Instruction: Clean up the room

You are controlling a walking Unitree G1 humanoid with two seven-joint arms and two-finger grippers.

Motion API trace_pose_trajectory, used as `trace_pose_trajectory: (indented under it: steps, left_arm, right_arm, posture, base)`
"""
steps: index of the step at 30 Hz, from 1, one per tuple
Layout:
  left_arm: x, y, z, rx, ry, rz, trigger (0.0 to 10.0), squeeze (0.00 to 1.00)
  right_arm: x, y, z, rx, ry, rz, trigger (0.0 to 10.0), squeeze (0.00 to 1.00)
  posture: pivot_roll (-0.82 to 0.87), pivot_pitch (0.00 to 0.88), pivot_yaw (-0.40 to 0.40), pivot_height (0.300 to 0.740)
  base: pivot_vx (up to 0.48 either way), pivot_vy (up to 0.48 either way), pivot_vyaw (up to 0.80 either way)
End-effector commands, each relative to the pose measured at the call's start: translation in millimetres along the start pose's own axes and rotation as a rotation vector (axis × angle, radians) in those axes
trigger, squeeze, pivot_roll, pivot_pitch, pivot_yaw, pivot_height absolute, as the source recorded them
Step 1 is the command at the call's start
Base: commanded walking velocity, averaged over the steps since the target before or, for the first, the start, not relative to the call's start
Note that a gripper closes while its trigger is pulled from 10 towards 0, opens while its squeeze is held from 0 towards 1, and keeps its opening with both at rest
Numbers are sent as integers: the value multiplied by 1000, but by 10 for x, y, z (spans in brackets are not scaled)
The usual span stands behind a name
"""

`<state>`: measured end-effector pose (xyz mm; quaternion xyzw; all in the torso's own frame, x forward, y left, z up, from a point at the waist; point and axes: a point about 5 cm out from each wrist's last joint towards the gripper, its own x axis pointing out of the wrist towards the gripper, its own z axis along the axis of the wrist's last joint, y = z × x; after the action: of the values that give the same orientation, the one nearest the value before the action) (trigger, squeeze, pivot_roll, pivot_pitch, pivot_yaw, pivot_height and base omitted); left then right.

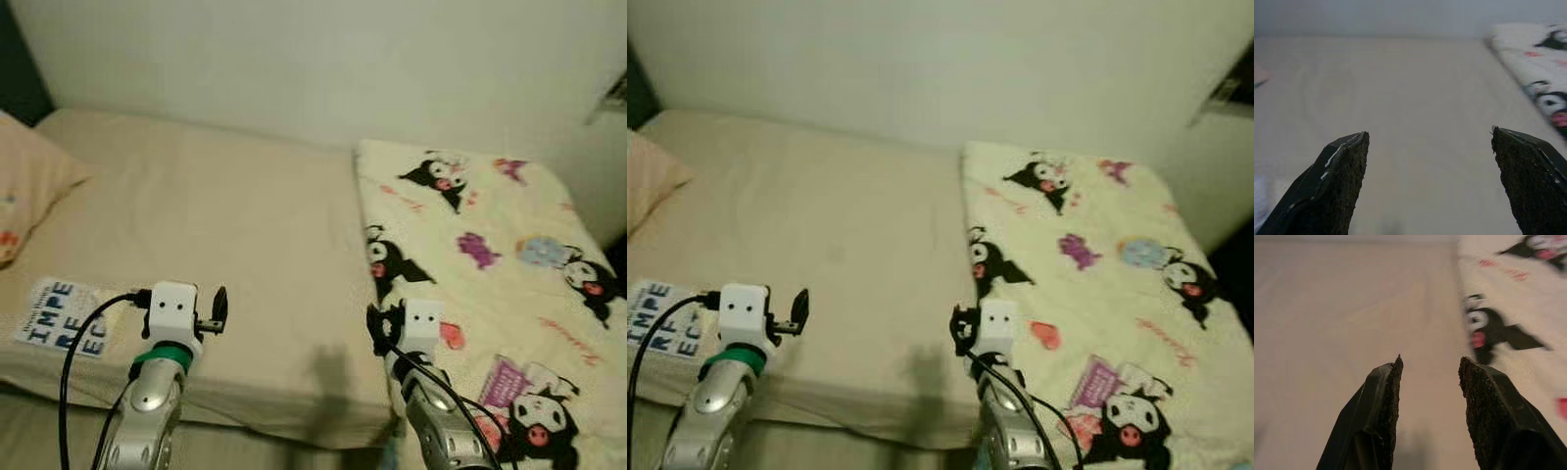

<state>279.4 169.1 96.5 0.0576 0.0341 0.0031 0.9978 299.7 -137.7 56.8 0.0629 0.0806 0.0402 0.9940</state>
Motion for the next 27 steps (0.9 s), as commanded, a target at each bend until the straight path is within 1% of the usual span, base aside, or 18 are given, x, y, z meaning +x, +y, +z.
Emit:
trace_pose_trajectory:
  steps: [1,4,10,14,19,21,22,23,25,27]
  left_arm:
    - [-7,-68,-48,14,26,-35,10000,0]
    - [-8,-58,-69,29,41,-30,10000,0]
    - [-15,-63,-81,21,50,-38,10000,0]
    - [-19,-67,-88,44,55,-51,10000,0]
    - [-21,-67,-95,23,64,-47,10000,0]
    - [-22,-51,-103,-34,71,-23,10000,0]
    - [-22,-51,-103,-34,71,-23,10000,0]
    - [-15,-39,-112,-11,79,-17,10000,0]
    - [-15,-39,-112,-11,79,-17,10000,0]
    - [-15,-37,-120,7,82,-20,10000,0]
  right_arm:
    - [-42,-70,-75,9,28,-29,10000,0]
    - [-43,-69,-77,10,29,-29,10000,0]
    - [-44,-70,-79,12,29,-30,10000,0]
    - [-43,-68,-79,13,30,-30,10000,0]
    - [-42,-68,-82,16,32,-29,10000,0]
    - [-41,-68,-83,16,33,-29,10000,0]
    - [-41,-68,-83,16,33,-29,10000,0]
    - [-41,-69,-85,17,34,-30,10000,0]
    - [-41,-69,-85,17,34,-30,10000,0]
    - [-43,-68,-89,18,35,-30,10000,0]
  posture:
    - [105,0,-42,740]
    - [105,0,-40,740]
    - [105,0,-40,740]
    - [105,0,-40,740]
    - [105,0,-40,740]
    - [105,0,-40,740]
    - [105,0,-40,740]
    - [105,0,-40,740]
    - [105,0,-40,740]
    - [107,0,-38,740]
  base:
    - [0,0,0]
    - [0,-480,0]
    - [0,-480,0]
    - [0,-480,0]
    - [0,-480,0]
    - [0,0,0]
    - [0,0,0]
    - [0,0,0]
    - [0,0,0]
    - [0,0,0]
